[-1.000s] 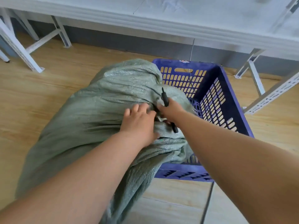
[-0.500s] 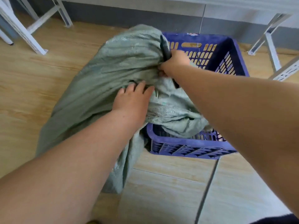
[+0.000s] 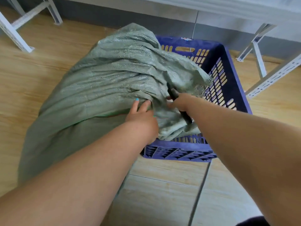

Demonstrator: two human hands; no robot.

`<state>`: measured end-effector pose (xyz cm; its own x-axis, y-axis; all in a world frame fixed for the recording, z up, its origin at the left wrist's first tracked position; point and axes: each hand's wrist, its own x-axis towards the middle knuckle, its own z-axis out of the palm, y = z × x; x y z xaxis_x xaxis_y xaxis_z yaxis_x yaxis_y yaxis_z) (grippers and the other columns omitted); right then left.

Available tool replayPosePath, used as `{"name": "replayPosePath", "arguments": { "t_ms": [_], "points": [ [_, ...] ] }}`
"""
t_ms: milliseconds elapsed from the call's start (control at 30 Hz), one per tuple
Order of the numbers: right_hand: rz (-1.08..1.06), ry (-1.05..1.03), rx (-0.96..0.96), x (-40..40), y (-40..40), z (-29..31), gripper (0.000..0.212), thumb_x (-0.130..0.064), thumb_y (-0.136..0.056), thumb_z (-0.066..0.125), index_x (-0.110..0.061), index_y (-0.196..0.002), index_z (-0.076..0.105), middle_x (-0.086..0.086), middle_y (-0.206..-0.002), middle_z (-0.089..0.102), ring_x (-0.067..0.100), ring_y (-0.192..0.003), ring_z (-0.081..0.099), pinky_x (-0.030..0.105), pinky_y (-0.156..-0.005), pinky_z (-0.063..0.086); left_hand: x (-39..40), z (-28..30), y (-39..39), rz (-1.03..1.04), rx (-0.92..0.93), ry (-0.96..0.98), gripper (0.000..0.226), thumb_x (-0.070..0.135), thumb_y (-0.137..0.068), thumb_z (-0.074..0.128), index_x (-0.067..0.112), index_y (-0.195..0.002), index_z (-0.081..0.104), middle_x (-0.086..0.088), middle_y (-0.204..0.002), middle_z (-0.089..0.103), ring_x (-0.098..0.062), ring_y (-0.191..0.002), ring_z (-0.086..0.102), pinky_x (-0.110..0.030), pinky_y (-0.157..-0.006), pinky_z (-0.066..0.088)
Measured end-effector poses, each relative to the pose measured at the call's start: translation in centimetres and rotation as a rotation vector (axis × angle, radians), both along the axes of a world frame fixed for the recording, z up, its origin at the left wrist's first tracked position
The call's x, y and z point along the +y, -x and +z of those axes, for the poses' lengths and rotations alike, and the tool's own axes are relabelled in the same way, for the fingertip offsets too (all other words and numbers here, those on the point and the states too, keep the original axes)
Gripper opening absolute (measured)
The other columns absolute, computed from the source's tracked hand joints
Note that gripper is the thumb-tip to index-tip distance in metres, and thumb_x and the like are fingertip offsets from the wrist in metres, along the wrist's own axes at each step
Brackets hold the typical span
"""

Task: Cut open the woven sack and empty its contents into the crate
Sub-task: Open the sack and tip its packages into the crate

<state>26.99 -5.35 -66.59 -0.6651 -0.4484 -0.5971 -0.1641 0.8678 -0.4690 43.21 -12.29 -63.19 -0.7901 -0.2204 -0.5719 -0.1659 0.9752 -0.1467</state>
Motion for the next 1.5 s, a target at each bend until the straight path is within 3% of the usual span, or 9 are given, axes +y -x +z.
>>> {"name": "replayPosePath", "arguments": {
  "t_ms": [167,400,533,667,733,833,1000,1200,1500],
  "points": [
    [0.014,-0.012,-0.714,2.5,-4.1,-2.8,0.01,-0.018,-0.098,0.054,-0.014,-0.093,0.061,0.001,-0.085,0.064,0.008,-0.062,0.066,0.024,-0.063,0.056,0.7,0.6,0.9,0.001,0.097,0.132,0.039,0.027,-0.09,0.048,0.028,-0.128,0.055,-0.001,-0.145,0.039,-0.026,-0.144,0.009,-0.052,-0.112,-0.017],
    [-0.442,0.283,0.292,1.2,1.6,0.4,0.024,-0.021,-0.097,0.048,-0.013,-0.119,0.055,0.004,-0.088,0.061,0.02,-0.073,0.061,0.034,-0.059,0.052,1.9,0.8,1.2,-0.148,-0.198,0.211,0.036,0.033,-0.099,0.032,0.027,-0.125,0.056,0.0,-0.138,0.05,-0.028,-0.143,0.013,-0.06,-0.104,-0.025],
    [-0.345,0.565,0.305,-2.3,2.7,3.9,0.024,-0.02,-0.096,0.051,-0.02,-0.119,0.057,0.003,-0.098,0.064,0.024,-0.087,0.068,0.043,-0.077,0.058,2.8,2.2,1.8,-0.18,-0.283,0.114,0.014,0.03,-0.095,0.041,0.023,-0.089,0.052,0.0,-0.13,0.055,-0.024,-0.125,0.042,-0.048,-0.109,0.015],
    [-0.252,0.587,0.335,-5.3,3.6,5.2,0.029,-0.018,-0.095,0.051,-0.02,-0.124,0.056,0.005,-0.103,0.064,0.025,-0.09,0.067,0.039,-0.078,0.058,1.3,3.9,3.5,0.015,-0.525,-0.139,0.047,0.05,-0.092,0.052,0.011,-0.117,0.063,-0.003,-0.105,0.066,-0.022,-0.092,0.061,-0.032,-0.087,0.044],
    [-0.215,0.522,0.34,-6.4,4.1,4.7,0.03,-0.02,-0.096,0.052,-0.018,-0.125,0.056,0.004,-0.101,0.063,0.026,-0.092,0.065,0.038,-0.08,0.056,-0.8,5.0,5.0,0.113,-0.231,-0.144,0.036,0.042,-0.093,0.054,0.015,-0.115,0.065,-0.001,-0.103,0.067,-0.02,-0.089,0.063,-0.031,-0.083,0.048],
    [-0.189,0.468,0.364,-7.8,4.6,3.4,0.026,-0.023,-0.094,0.056,-0.017,-0.119,0.057,0.003,-0.095,0.058,0.028,-0.095,0.063,0.038,-0.079,0.052,-4.0,5.2,5.6,0.124,0.401,0.045,0.043,0.024,-0.086,0.064,0.024,-0.127,0.053,-0.002,-0.129,0.047,-0.025,-0.123,0.045,-0.035,-0.083,0.041],
    [-0.085,0.391,0.237,-10.0,5.1,1.3,0.044,-0.027,-0.083,0.074,-0.014,-0.121,0.057,0.005,-0.095,0.065,0.025,-0.086,0.064,0.035,-0.075,0.053,-5.1,0.9,4.5,-0.021,0.067,0.136,0.066,0.04,-0.082,0.067,0.029,-0.142,0.04,-0.008,-0.159,0.001,-0.031,-0.146,-0.003,-0.047,-0.117,0.0],
    [-0.285,0.422,-0.405,-11.7,7.7,2.0,0.041,-0.04,-0.065,0.087,-0.012,-0.08,0.06,-0.002,-0.059,0.059,0.007,-0.04,0.049,0.019,-0.042,0.044,-6.3,-0.6,4.5,0.029,0.069,-0.093,0.082,0.04,-0.079,0.073,0.021,-0.147,0.03,-0.005,-0.16,-0.014,-0.03,-0.143,-0.024,-0.046,-0.115,0.013],
    [-0.512,0.609,-0.218,-13.6,9.9,4.1,0.015,-0.008,-0.087,0.068,-0.005,-0.087,0.054,0.006,-0.058,0.058,0.01,-0.039,0.051,0.019,-0.04,0.044,-7.1,-0.9,3.6,0.028,0.091,-0.21,0.096,0.045,-0.074,0.075,0.021,-0.151,0.024,-0.001,-0.159,-0.021,-0.025,-0.139,-0.035,-0.047,-0.119,0.006]
  ]
}}
